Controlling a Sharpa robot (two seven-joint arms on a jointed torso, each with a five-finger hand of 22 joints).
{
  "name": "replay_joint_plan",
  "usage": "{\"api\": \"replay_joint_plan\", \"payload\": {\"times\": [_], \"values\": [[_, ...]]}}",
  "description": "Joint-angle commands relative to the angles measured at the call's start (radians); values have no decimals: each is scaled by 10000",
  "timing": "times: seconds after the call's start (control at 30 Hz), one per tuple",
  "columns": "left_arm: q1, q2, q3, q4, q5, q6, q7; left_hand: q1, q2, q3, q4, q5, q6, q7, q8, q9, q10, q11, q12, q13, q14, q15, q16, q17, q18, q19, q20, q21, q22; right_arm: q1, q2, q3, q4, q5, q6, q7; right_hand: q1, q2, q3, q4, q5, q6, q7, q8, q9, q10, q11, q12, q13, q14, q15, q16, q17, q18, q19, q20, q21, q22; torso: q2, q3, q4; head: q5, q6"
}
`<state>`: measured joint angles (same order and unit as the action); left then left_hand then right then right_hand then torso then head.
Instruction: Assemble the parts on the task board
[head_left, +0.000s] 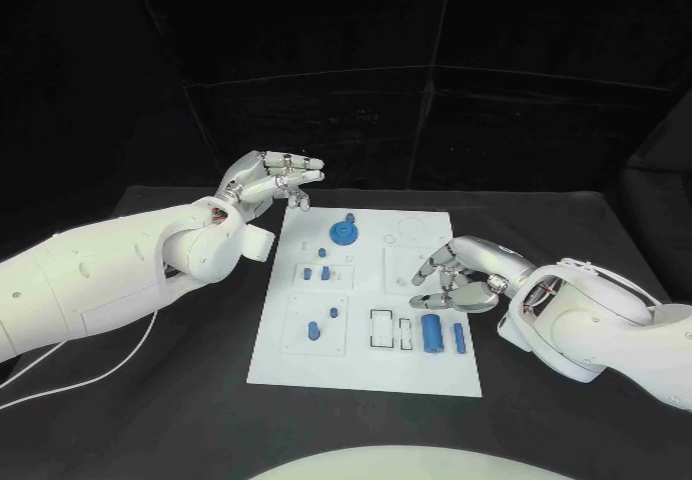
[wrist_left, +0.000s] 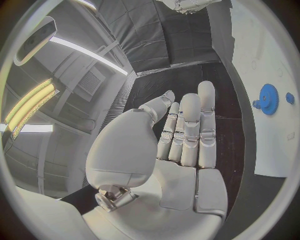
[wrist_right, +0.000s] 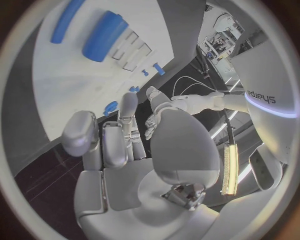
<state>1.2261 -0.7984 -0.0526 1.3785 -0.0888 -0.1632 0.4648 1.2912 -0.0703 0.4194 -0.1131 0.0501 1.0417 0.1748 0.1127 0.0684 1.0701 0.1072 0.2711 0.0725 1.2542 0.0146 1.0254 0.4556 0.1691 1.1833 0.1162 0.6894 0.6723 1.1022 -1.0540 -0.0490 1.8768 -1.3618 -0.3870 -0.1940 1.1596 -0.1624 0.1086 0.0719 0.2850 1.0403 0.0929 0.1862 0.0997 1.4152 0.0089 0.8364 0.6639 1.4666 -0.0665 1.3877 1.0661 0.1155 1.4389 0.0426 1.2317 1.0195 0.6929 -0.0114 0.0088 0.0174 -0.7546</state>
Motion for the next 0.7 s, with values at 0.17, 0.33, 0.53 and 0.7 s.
{"api": "replay_joint_plan", "payload": {"times": [0.17, 0.33, 0.53, 0.7], "values": [[14, -3, -25, 23, 28, 80, 12, -41, 32, -59, 3, -12, -24, 42, 69, 4, -82, -8, 49, -3, -68, 34, 14, -9, 132, -27, 10, -31, -16, -193, -444, -23, 119, -22, 37, -2347, 47, 356, -1466, 1069, 81, -169, -27, 544, 167, -2, -33, 3474, 4191, 461, -12, 544, 1214, -209, 100, -74, 451, 613, -88, 0, -161, -283, 28], [14, 6, -39, 22, 28, 102, 14, -41, 32, -59, 3, -12, -24, 42, 69, 4, -82, -8, 49, -3, -68, 34, 14, -9, 132, -27, 10, -31, -16, -330, -455, -39, 165, -263, 335, -3120, 94, 357, -2269, 2020, 68, -297, -33, 878, 300, 35, -19, 4117, 5110, 480, -13, 658, 1508, -223, 99, -62, 558, 751, -114, -22, -163, -377, 25], [13, 15, -55, 11, 28, 125, 12, -41, 32, -59, 3, -12, -24, 42, 69, 4, -82, -8, 49, -3, -68, 34, 14, -9, 132, -27, 10, -31, -16, -517, -315, -53, 143, -390, 739, -3536, -155, 313, -2546, 2224, -63, -366, -24, 969, 341, 19, -15, 4161, 5226, 477, -5, 664, 1549, -218, 84, -60, 550, 737, -99, -16, -145, -386, 42], [13, 1, -68, 8, 28, 124, 13, -41, 32, -59, 3, -12, -24, 42, 69, 4, -82, -8, 49, -3, -68, 34, 14, -9, 132, -27, 10, -31, -16, -632, -197, -61, 117, -533, 927, -3642, -126, 354, -2581, 2213, -113, -317, -46, 1059, 385, 28, -30, 4197, 5298, 482, -13, 676, 1587, -222, 89, -62, 569, 765, -92, -9, -175, -350, 38]]}}
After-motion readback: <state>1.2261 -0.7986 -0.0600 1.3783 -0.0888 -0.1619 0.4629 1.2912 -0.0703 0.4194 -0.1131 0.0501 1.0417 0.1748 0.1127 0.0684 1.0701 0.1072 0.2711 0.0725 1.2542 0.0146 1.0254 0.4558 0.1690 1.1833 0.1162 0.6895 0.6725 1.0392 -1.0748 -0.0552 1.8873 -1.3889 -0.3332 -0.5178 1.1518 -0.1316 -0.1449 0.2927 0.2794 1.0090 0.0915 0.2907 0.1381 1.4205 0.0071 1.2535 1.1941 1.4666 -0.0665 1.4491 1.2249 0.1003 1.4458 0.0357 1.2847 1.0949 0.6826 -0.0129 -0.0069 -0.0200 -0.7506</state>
